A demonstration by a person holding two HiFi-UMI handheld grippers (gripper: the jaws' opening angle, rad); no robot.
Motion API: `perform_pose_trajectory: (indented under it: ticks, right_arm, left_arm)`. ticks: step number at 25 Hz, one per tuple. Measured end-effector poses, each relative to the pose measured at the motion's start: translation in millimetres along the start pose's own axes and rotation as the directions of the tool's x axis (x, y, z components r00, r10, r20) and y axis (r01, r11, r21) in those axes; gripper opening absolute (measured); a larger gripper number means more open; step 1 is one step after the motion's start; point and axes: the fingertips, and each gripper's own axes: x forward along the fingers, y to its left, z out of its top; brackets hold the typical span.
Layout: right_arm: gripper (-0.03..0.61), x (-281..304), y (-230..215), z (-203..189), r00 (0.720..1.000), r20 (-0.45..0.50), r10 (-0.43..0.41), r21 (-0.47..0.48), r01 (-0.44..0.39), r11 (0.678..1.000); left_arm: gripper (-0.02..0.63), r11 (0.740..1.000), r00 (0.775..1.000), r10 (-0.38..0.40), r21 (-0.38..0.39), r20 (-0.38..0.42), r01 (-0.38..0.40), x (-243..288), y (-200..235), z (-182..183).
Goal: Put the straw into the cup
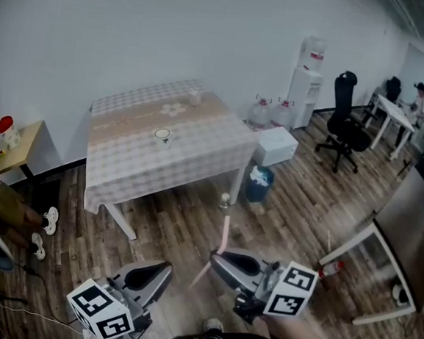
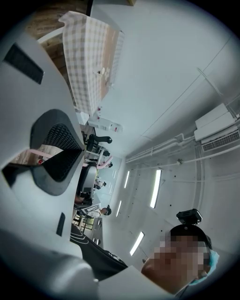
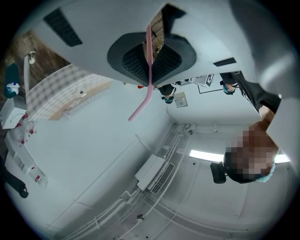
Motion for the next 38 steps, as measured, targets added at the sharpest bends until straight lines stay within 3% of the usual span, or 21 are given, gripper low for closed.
perform_pose_trajectory:
  ticks: [10, 23, 30, 38]
  right_arm:
    - [0.02, -51, -58, 34, 1.0, 0.015, 0.005, -0.011, -0.005, 1.0]
    - [0.021, -46, -86, 35, 1.0, -0.002, 0.028, 0.003, -0.028, 1.0]
    - [0.02, -9, -119, 33, 0.999, -0.03, 0.013, 0.004, -0.013, 1.0]
    - [0.021, 72, -190, 35, 0.998, -0.065, -0.024, 0.037, 0.026, 0.999]
  left_arm:
    - [-0.003, 1.0, 1.0, 0.009, 0.013, 0.002, -0.009, 80, -17, 7]
    - [-0.005, 0.999, 0.999, 0.034, -0.004, 0.025, -0.034, 97, -2, 11]
    - [-0.005, 0.999, 0.999, 0.019, -0.027, 0.037, -0.018, 109, 47, 18]
    - [-0.005, 0.998, 0.999, 0.02, -0.055, 0.027, -0.019, 134, 154, 41]
